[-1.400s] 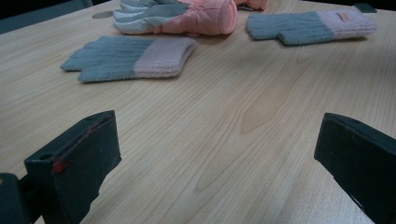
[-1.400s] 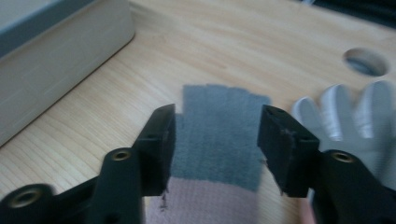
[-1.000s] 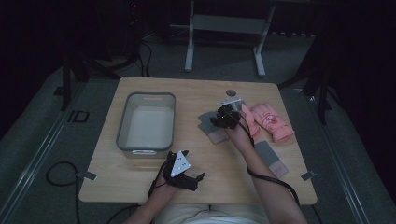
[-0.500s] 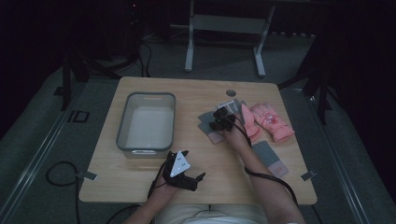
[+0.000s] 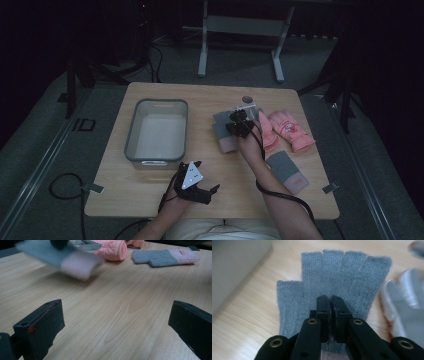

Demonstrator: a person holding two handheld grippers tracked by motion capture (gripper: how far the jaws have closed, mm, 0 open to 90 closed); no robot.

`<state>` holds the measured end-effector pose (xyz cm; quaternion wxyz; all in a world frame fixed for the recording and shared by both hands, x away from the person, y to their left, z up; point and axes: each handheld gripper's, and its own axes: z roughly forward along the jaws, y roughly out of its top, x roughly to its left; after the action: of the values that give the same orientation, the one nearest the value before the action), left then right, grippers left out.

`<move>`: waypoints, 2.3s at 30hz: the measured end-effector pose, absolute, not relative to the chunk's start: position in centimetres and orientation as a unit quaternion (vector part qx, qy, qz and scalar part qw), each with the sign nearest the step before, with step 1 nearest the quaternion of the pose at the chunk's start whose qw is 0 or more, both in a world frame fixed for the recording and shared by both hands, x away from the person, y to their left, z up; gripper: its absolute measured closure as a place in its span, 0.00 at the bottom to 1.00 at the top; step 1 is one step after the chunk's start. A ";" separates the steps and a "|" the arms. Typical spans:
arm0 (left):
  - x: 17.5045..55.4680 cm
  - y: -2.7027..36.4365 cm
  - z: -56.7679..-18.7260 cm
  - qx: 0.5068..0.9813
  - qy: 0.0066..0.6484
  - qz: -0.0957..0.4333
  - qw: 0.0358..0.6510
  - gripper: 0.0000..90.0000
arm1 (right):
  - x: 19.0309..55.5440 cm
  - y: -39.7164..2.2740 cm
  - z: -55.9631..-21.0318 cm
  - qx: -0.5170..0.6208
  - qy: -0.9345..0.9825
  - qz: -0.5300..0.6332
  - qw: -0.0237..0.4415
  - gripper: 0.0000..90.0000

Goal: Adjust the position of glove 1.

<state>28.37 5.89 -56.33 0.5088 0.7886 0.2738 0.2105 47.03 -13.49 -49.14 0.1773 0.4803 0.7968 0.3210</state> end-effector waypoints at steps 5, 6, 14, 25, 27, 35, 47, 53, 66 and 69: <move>28.4 6.0 -56.3 0.784 0.279 0.212 0.512 0.00 | 44.1 -13.5 -46.5 0.501 0.770 0.354 0.175 0.95; 28.4 6.0 -56.3 0.785 0.279 0.211 0.512 0.00 | 43.5 -13.6 -46.2 0.504 0.766 0.360 0.175 0.95; 28.3 5.9 -56.3 0.784 0.279 0.214 0.511 0.00 | 39.1 -14.5 -45.9 0.527 0.742 0.374 0.179 0.95; 28.3 5.9 -56.3 0.786 0.275 0.215 0.511 0.00 | 35.1 -15.0 -50.1 0.574 0.718 0.354 0.170 0.95; 28.3 6.0 -56.3 0.785 0.277 0.213 0.512 0.00 | 34.7 -15.3 -51.3 0.587 0.715 0.345 0.160 0.95; 28.3 5.9 -56.3 0.788 0.272 0.213 0.510 0.00 | 34.6 -14.8 -54.7 0.596 0.719 0.317 0.163 0.93; 28.3 5.8 -56.3 0.788 0.269 0.214 0.511 0.00 | 34.6 -17.0 -52.2 0.570 0.718 0.360 0.174 0.77; 28.3 5.8 -56.3 0.787 0.269 0.213 0.512 0.00 | 35.2 -20.6 -49.5 0.513 0.746 0.379 0.191 0.75; 28.3 5.8 -56.3 0.785 0.270 0.213 0.515 0.00 | 36.0 -27.0 -47.7 0.392 0.831 0.336 0.206 0.72; 28.3 5.8 -56.3 0.786 0.270 0.212 0.515 0.00 | 35.9 -29.1 -48.3 0.388 0.838 0.334 0.186 0.71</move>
<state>28.35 5.78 -56.35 0.5149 0.7857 0.2696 0.2117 35.90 -29.13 -48.26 0.1865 0.3881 0.8384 0.3343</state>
